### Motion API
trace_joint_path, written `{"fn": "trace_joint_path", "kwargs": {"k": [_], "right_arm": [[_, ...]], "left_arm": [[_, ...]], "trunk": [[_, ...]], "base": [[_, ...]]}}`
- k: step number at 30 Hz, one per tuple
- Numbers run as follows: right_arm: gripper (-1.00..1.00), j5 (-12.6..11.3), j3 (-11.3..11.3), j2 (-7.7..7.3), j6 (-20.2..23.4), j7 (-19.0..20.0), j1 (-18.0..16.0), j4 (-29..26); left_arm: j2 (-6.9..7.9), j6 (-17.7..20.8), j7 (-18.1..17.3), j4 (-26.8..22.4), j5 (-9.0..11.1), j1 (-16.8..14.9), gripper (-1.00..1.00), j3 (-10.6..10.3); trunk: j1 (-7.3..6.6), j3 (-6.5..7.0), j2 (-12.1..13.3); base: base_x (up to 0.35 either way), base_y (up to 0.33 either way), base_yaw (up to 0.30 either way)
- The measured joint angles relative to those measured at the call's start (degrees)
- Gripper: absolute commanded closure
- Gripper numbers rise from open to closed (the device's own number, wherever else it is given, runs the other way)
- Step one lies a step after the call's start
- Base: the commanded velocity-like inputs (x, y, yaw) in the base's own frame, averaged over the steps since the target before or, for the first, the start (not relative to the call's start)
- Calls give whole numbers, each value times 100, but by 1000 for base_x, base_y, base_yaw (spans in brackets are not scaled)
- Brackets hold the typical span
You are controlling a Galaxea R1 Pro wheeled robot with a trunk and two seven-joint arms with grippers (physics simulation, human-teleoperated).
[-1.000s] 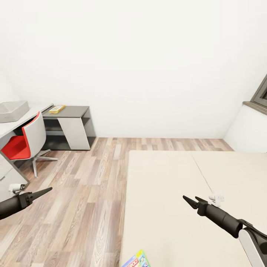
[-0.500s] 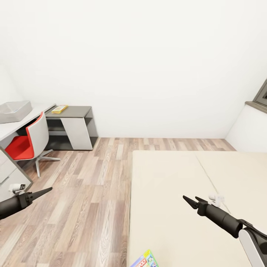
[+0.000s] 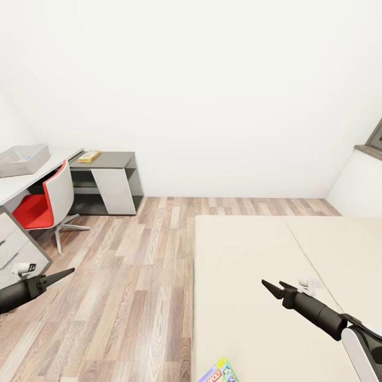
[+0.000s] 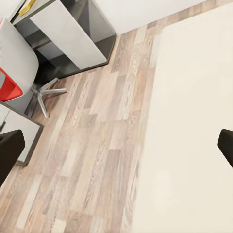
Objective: Put all the toys in the child's room - the three board games (two on the bed and one on the table), the two jigsaw puzzles on the table, and the tennis ball on the table - inside the toy box on the table in the child's room.
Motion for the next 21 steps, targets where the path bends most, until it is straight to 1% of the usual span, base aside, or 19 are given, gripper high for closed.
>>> {"fn": "trace_joint_path", "kwargs": {"k": [21], "right_arm": [[-100, 5, 0, 0, 0, 2, 0, 0]], "left_arm": [[1, 0, 2, 0, 0, 0, -100, 0]], "trunk": [[0, 0, 0]], "base": [[0, 138, 0]]}}
